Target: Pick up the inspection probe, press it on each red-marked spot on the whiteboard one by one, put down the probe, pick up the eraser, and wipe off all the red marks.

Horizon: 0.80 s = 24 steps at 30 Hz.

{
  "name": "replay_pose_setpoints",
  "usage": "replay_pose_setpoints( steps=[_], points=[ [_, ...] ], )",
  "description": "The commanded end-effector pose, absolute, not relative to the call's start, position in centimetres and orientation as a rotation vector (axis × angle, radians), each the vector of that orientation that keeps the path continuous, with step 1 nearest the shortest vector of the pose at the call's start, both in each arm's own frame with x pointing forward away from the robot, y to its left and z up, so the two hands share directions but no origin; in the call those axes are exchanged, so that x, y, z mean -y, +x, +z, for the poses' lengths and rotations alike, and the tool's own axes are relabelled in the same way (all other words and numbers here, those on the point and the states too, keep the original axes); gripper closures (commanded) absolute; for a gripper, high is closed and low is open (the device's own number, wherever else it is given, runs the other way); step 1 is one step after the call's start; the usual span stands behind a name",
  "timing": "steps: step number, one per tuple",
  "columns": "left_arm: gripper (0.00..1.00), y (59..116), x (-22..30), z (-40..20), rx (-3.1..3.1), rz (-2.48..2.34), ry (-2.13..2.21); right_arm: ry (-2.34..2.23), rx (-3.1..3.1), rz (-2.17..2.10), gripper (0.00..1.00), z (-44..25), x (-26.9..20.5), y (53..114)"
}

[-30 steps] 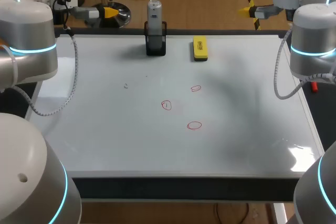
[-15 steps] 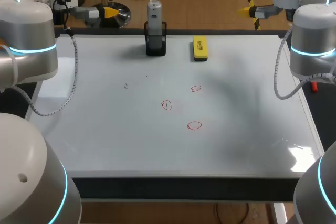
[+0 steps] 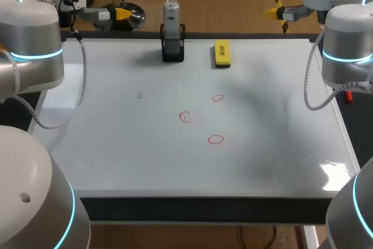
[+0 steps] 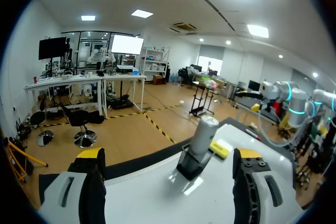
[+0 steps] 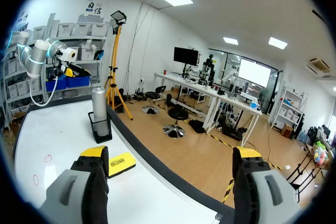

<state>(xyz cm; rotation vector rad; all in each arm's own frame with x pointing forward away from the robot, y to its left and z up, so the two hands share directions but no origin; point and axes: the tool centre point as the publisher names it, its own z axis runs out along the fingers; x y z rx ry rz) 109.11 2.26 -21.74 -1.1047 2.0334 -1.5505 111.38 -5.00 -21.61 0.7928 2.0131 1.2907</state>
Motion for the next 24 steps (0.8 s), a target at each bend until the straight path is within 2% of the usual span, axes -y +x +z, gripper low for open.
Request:
replay_pose_setpoints(
  steps=[1,14,24],
  points=[
    [0.00,109.1,-2.3,-21.7,-2.033,-1.550,-1.105,0.793,-2.013,1.291,0.00,-21.6,5.0,111.4],
    [0.00,109.1,-2.3,-21.7,-2.033,-1.550,-1.105,0.793,-2.013,1.291,0.00,-21.6,5.0,111.4],
    [0.00,110.2,-0.6,-22.4,-2.138,-1.654,-0.888,0.793,-2.013,1.291,0.00,-21.6,5.0,111.4]
  ],
)
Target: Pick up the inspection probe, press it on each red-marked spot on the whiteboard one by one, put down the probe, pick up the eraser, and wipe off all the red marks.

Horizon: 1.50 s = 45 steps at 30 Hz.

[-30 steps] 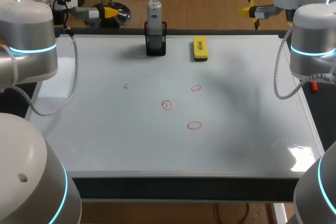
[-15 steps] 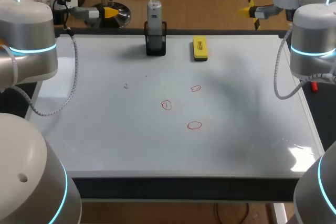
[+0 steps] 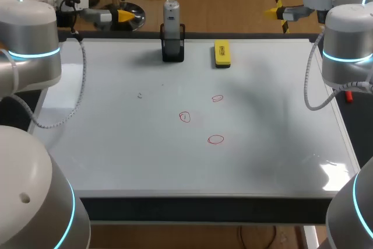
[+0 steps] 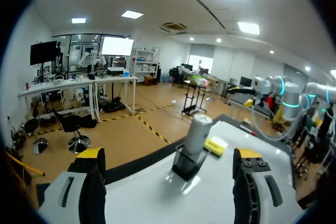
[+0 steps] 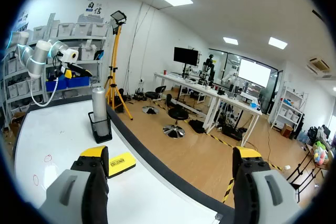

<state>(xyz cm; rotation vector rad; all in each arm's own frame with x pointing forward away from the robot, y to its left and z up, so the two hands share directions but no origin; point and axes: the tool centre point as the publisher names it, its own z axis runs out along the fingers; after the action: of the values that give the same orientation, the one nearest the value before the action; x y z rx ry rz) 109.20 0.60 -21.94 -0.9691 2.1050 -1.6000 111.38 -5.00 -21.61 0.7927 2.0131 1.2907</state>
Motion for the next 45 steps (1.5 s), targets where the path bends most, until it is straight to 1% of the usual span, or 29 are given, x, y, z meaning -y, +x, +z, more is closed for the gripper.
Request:
replay_pose_setpoints(
  steps=[1,12,23,37,45],
  points=[
    [0.00,110.3,-0.5,-22.4,-2.149,-1.682,-0.842,0.793,-2.013,1.291,0.00,-21.6,5.0,111.4],
    [0.00,111.3,3.4,-22.7,-2.278,-1.935,-0.397,0.793,-2.013,1.291,0.00,-21.6,5.0,111.4],
    [0.00,112.5,7.9,-23.7,-2.295,-2.116,-0.159,0.793,-2.013,1.291,0.00,-21.6,5.0,111.4],
    [0.00,112.9,12.5,-26.0,-2.387,-2.153,-0.027,0.793,-2.013,1.291,0.00,-21.6,5.0,111.4],
    [0.00,112.5,14.0,-26.5,-2.374,-2.175,0.001,0.793,-2.013,1.291,0.00,-21.6,5.0,111.4]
  ],
)
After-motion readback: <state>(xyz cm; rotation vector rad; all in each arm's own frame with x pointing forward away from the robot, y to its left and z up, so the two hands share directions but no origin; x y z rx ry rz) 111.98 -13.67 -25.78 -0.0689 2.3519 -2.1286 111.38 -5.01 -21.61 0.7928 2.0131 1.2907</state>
